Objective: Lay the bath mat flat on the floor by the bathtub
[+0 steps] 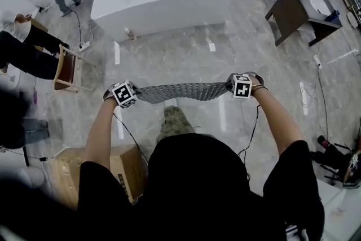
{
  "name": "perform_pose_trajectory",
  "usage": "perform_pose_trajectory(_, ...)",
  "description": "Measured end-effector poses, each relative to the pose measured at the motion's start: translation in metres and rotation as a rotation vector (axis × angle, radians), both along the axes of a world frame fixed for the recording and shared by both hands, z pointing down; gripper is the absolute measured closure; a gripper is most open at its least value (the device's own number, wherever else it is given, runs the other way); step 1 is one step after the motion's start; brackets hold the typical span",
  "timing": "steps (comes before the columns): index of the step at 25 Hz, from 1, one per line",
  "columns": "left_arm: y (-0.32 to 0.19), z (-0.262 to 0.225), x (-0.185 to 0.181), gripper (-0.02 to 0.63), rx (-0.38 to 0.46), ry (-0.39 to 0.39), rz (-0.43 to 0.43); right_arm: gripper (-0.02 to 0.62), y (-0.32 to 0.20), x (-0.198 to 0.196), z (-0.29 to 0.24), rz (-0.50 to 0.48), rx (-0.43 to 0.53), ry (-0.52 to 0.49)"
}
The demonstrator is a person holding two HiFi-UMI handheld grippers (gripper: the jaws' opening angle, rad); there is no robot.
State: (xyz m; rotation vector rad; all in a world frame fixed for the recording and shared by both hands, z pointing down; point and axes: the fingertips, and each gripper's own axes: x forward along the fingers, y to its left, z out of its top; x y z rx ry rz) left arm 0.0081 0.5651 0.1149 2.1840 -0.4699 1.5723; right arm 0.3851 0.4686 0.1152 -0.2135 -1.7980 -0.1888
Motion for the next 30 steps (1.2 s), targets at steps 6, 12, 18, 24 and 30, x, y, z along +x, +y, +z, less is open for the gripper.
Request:
perform_pose_trajectory(6,-0.049,0.008,-0.024,0.574,0.011,0.018,-0.003,0.571,-0.053,-0.024,0.001,0.030,0.008,0.026)
perform_pose_trajectory(12,-0.101,0.019,-0.062,0.574,-0.002,0.060,-0.028,0.571,-0.108,-0.064,-0.002,0.035,0.002,0.058)
perform_pose_trajectory(18,-0.145,0.027,-0.108,0.574,-0.007,0.098,-0.057,0.571,-0.151,-0.112,-0.004,0.029,0.000,0.099)
perform_pose_trajectory(24,-0.180,0.039,-0.150,0.574,-0.016,0.115,-0.070,0.571,-0.184,-0.155,-0.003,0.065,0.005,0.118)
perform_pose_trajectory(30,-0.213,0.038,-0.172,0.574,0.001,0.126,-0.044,0.571,-0.206,-0.177,-0.006,0.105,0.016,0.130)
